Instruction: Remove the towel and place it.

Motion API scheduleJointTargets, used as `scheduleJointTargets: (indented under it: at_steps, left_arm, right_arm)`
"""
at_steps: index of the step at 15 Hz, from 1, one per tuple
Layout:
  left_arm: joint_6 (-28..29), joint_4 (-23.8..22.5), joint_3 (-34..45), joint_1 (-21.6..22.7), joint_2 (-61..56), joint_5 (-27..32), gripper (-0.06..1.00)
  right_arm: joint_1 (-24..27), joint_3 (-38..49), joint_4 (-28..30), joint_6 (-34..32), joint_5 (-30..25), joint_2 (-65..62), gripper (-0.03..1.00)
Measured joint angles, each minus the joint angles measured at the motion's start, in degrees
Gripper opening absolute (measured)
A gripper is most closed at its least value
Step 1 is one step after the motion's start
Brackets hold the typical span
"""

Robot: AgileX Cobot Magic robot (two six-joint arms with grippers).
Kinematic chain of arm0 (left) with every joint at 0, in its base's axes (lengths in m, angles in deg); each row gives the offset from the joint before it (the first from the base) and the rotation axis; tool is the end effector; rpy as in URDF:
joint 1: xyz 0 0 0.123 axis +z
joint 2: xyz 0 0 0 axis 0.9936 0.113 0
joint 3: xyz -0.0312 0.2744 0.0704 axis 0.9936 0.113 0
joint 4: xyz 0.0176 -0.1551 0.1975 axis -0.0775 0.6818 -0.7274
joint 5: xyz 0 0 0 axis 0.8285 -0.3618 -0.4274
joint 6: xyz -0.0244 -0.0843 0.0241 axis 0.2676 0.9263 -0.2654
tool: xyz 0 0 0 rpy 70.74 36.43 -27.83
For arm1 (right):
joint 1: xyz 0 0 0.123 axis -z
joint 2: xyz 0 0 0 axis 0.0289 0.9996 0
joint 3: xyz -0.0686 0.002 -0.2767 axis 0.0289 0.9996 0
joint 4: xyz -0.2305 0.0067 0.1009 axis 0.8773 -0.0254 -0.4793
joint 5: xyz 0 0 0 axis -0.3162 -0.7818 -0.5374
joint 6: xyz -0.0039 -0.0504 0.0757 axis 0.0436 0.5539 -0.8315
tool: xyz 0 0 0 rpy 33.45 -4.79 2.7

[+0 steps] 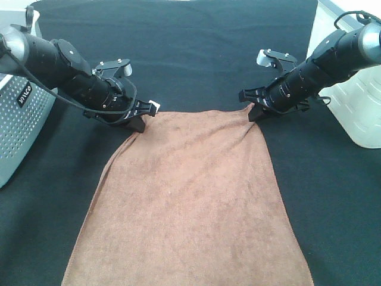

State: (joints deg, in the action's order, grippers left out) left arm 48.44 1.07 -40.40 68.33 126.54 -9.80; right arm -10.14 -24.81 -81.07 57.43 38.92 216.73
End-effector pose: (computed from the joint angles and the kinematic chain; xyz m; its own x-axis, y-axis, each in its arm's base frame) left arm 0.4479 -0.1486 0.0845 -0.8802 0.1246 -0.4580 0.2870 0.9083 -0.3043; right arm 0.4592 0.0964 0.0821 -0.8840 -0.0281 -0.4666 -0.1951 0.9293 0.3136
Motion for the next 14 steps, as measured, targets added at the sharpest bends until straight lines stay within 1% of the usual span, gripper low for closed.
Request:
scheduleJointTargets:
  at_steps: [3,6,8,9,11,14]
  left_arm:
    - [0.0,-0.9,0.2,0.0,-1.2,-2.9,0.0]
    - [0.1,-1.9,0.2,0.0,-1.8,-4.2,0.0]
    - [0.1,-1.9,0.2,0.0,-1.8,-6.9,0.0]
    - [0.1,-1.9,0.2,0.0,-1.8,-8.3,0.0]
    - [0.0,-2.3,-1.1,0.0,-1.8,-9.2,0.0]
    - [-0.1,-4.0,-6.3,0.0,-1.8,-11.6,0.0]
  right_arm:
    - [0.0,0.1,-1.7,0.1,0.7,0.1,0.01]
    - [-0.1,0.2,-2.9,0.1,4.1,-0.7,0.01]
    - [-0.1,-0.1,-2.9,0.1,5.8,-1.4,0.01]
    - [-0.1,-0.9,-2.6,0.1,6.0,-1.4,0.01]
    - [-0.1,-3.6,-2.5,0.1,6.1,-1.4,0.01]
    - [-0.1,-8.9,-0.8,0.1,7.1,-1.5,0.01]
